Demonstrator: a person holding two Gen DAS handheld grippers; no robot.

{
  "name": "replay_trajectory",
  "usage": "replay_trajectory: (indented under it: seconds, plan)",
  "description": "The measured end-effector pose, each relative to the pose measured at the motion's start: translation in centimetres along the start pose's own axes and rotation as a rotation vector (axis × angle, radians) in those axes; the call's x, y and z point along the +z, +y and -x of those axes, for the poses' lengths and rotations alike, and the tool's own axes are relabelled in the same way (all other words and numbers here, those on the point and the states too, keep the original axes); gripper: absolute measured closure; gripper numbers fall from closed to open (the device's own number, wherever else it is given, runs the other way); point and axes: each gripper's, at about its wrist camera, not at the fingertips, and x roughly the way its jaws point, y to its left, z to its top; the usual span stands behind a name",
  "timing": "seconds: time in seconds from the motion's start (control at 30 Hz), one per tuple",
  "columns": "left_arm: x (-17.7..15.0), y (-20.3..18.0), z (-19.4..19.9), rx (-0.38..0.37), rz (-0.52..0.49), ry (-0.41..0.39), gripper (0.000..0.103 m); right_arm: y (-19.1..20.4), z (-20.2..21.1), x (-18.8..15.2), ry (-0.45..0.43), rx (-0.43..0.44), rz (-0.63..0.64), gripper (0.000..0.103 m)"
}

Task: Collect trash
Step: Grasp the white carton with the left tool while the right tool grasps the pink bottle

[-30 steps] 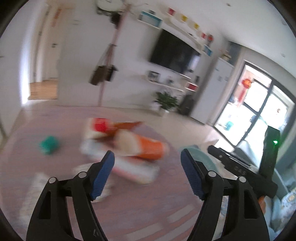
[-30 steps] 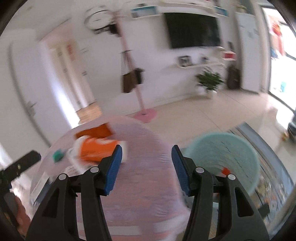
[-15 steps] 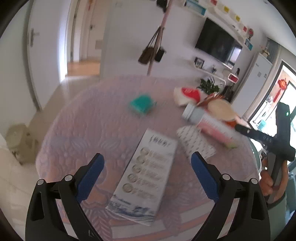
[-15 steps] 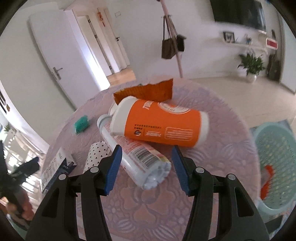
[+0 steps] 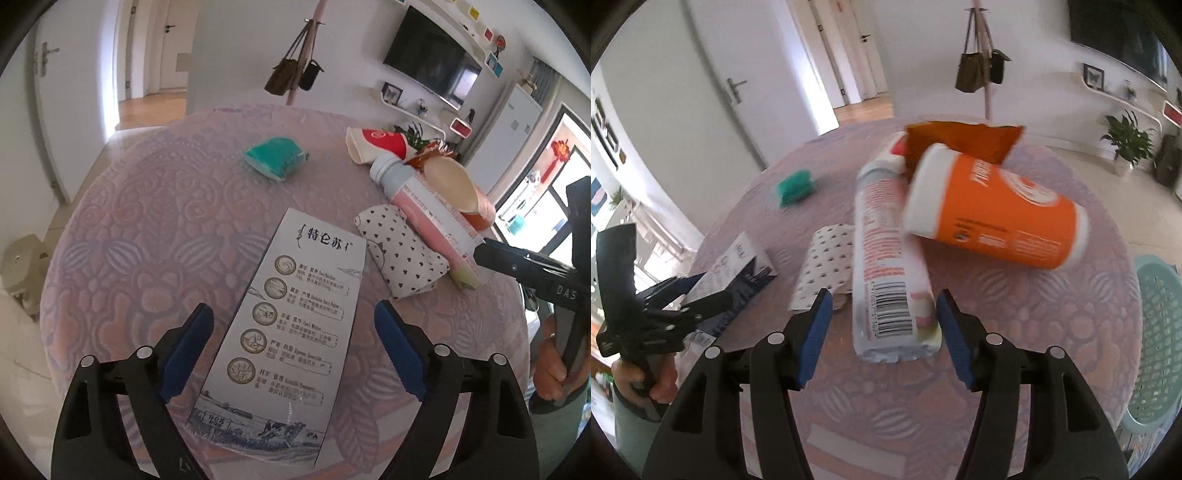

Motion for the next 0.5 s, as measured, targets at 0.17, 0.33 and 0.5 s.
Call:
replay_trajectory:
  seconds: [0.17, 0.33, 0.5]
  plan:
    - [-0.2, -0.5, -0.5, 0.042, -0.023, 0.026, 0.023, 1.1, -2.0, 1.8, 0.032, -0.041, -0.012, 0.048]
    - [0.0, -1.2, -0.7, 0.072, -0.034, 0.034, 0.028, 1.2, -5.0, 2.9, 0.099, -0.072, -0.054, 0.048]
    - [0.0, -1.3, -0.5, 0.093, -0.020, 0.019, 0.043, 1.0, -5.7, 2.7, 0.101, -0.064, -0.074, 0.056]
